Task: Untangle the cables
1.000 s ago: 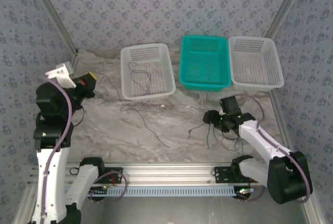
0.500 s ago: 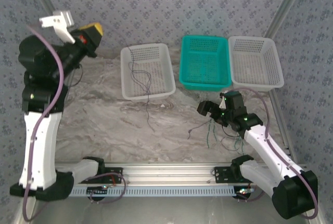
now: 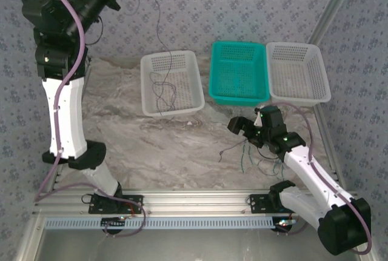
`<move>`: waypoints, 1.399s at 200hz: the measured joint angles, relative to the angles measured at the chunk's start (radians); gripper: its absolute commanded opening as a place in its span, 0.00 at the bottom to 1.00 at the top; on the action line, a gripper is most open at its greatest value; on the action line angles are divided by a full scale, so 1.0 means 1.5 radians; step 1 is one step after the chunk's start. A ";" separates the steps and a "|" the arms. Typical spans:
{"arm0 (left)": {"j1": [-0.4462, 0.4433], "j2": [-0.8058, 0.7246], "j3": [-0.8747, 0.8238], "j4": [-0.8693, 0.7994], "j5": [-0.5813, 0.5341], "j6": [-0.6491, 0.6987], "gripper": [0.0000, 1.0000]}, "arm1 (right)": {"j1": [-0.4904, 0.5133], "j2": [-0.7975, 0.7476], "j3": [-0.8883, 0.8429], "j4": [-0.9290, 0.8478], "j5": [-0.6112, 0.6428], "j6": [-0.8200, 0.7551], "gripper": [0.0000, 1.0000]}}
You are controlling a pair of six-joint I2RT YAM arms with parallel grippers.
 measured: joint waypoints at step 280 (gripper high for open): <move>-0.041 0.039 -0.579 -0.066 -0.172 0.039 0.74 | 0.005 -0.045 0.006 -0.060 0.032 -0.008 0.99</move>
